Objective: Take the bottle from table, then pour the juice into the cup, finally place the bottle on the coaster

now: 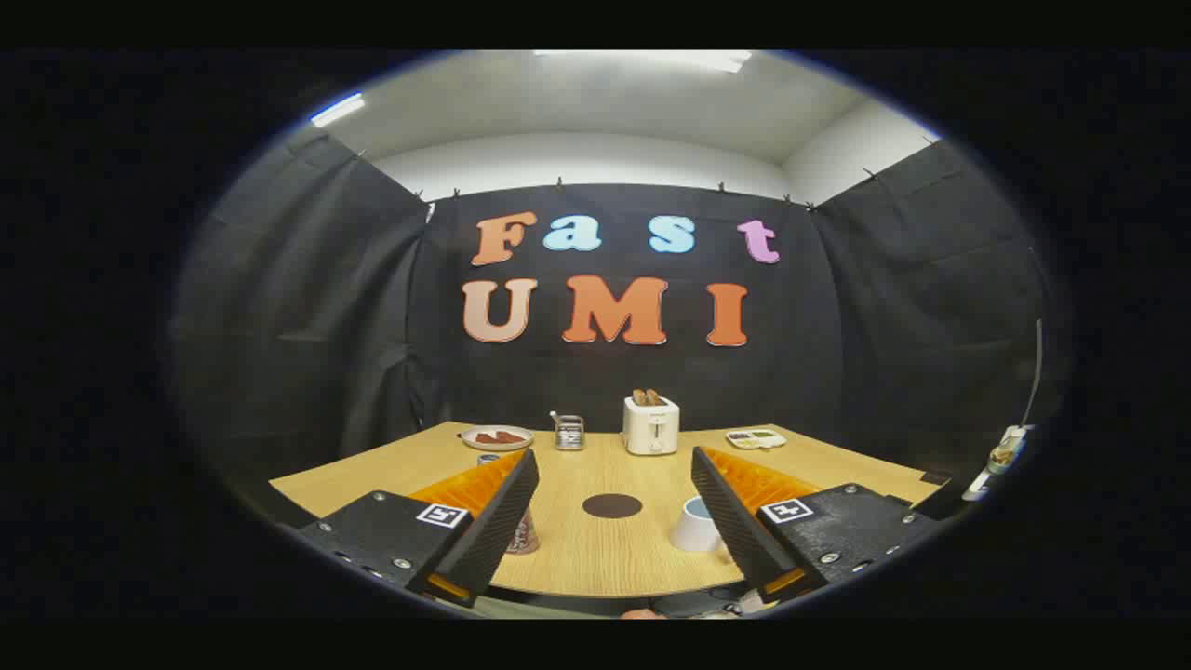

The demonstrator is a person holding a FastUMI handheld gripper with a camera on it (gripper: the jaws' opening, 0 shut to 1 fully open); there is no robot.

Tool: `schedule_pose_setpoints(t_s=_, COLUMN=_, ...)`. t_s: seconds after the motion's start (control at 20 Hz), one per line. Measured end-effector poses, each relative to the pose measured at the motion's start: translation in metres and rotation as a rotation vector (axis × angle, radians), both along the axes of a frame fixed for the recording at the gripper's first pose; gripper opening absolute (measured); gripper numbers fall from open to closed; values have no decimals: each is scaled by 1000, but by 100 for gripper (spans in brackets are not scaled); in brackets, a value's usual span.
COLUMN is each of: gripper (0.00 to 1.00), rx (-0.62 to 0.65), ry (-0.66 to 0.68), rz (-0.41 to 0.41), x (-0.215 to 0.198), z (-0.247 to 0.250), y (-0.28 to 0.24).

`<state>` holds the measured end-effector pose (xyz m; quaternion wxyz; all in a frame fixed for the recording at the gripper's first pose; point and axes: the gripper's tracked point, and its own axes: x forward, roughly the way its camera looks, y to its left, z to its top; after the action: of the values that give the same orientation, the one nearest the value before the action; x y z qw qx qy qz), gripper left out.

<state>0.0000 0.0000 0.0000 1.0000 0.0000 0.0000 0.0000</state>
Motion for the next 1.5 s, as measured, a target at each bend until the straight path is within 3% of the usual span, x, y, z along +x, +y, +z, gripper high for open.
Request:
schedule_pose_setpoints(t_s=0.8, gripper=98, rx=-55, ry=42, rz=51, x=1, z=-18, y=30)
schedule_pose_setpoints(t_s=1.5, gripper=99, rx=-115, ry=137, rz=143, x=32, z=-92, y=89)
